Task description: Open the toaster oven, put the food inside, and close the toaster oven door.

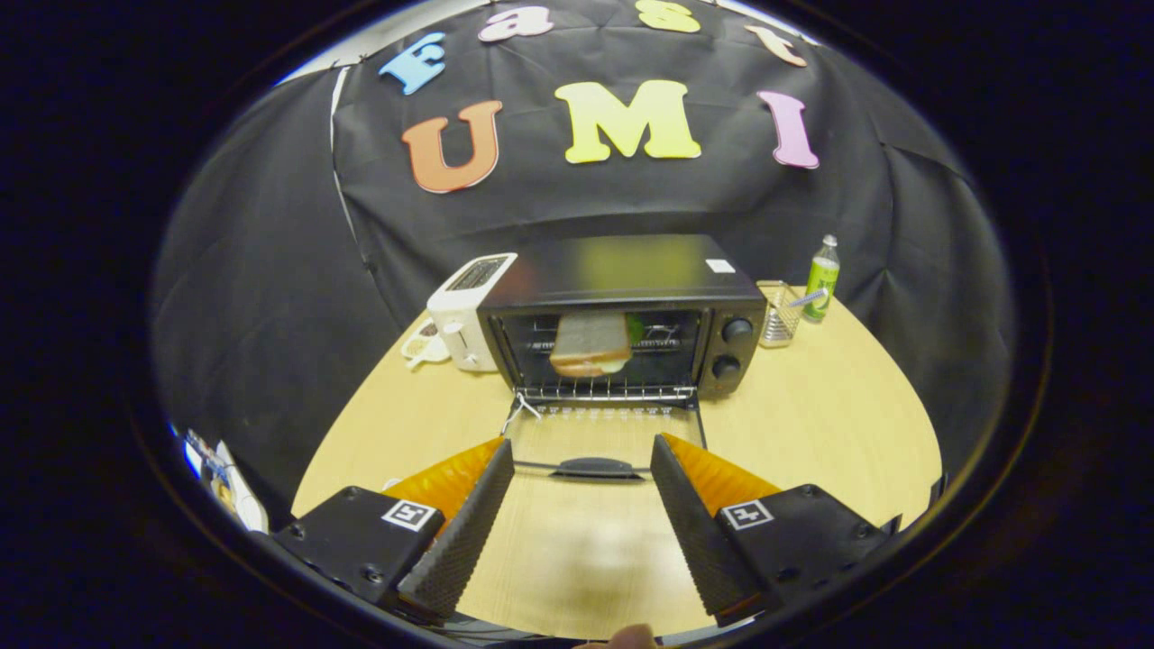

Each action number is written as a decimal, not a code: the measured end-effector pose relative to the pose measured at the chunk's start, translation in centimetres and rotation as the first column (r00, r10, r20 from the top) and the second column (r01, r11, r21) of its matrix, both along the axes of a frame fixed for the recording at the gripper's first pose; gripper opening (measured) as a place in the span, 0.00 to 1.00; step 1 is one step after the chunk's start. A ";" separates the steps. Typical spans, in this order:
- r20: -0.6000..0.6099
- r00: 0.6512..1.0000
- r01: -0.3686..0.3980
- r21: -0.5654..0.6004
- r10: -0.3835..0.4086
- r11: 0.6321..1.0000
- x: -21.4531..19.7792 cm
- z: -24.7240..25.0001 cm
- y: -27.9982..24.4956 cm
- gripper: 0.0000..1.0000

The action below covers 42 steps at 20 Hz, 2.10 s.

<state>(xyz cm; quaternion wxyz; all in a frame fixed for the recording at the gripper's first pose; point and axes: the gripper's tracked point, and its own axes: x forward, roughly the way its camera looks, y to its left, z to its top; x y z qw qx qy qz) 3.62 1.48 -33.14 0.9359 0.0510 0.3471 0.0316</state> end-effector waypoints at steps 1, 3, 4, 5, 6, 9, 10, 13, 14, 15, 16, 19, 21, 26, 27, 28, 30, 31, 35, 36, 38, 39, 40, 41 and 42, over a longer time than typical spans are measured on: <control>-0.008 1.000 0.007 -0.003 -0.007 1.000 -0.6 -0.9 -0.6 1.00; -0.031 0.999 0.020 -0.021 -0.021 1.000 -0.6 -3.8 -1.0 1.00; -0.045 0.999 0.024 -0.028 -0.025 0.999 -0.5 -5.3 -1.1 1.00; -0.065 0.998 0.025 -0.031 -0.026 0.999 -0.4 -6.8 -1.0 1.00; -0.084 0.996 0.026 -0.033 -0.029 0.999 -0.2 -8.3 -0.9 1.00; -0.126 0.991 0.042 -0.041 -0.047 0.998 0.6 -12.2 -1.1 1.00; -0.140 0.989 0.045 -0.042 -0.051 0.998 0.9 -13.3 -1.1 1.00; -0.163 0.984 0.064 -0.040 -0.070 0.997 1.8 -15.8 -1.3 1.00; -0.170 0.982 0.073 -0.040 -0.079 0.997 2.3 -16.4 -1.3 1.00; -0.176 0.981 0.080 -0.036 -0.086 0.996 2.6 -16.8 -1.3 1.00; -0.183 0.979 0.088 -0.035 -0.093 0.996 2.8 -17.2 -1.2 1.00; -0.186 0.975 0.113 -0.050 -0.120 0.992 3.6 -17.9 -1.5 1.00; -0.189 0.975 0.107 -0.072 -0.119 0.992 3.7 -18.1 -1.5 1.00; -0.171 0.977 0.119 -0.066 -0.129 0.991 3.5 -15.4 -1.4 1.00; -0.149 0.981 0.116 -0.065 -0.124 0.991 3.9 -14.1 -1.4 1.00; -0.128 0.984 0.114 -0.061 -0.121 0.992 4.2 -13.1 -1.4 0.99; -0.081 0.991 0.106 -0.056 -0.111 0.993 5.3 -10.6 -1.5 1.00; -0.057 0.993 0.100 -0.057 -0.103 0.993 6.0 -9.5 -1.6 1.00; 0.038 0.993 0.113 -0.091 -0.110 0.989 10.1 -4.7 -2.6 1.00; 0.057 0.992 0.117 -0.091 -0.112 0.989 11.1 -3.6 -2.7 1.00; 0.095 0.988 0.129 -0.088 -0.121 0.988 12.5 -0.8 -3.0 1.00; 0.128 0.984 0.137 -0.081 -0.126 0.987 13.0 1.4 -3.1 1.00; 0.161 0.978 0.144 -0.074 -0.131 0.987 13.3 3.5 -3.2 1.00; 0.190 0.973 0.150 -0.067 -0.135 0.986 13.3 5.5 -3.3 1.00; 0.211 0.967 0.156 -0.061 -0.140 0.986 13.2 7.6 -3.5 1.00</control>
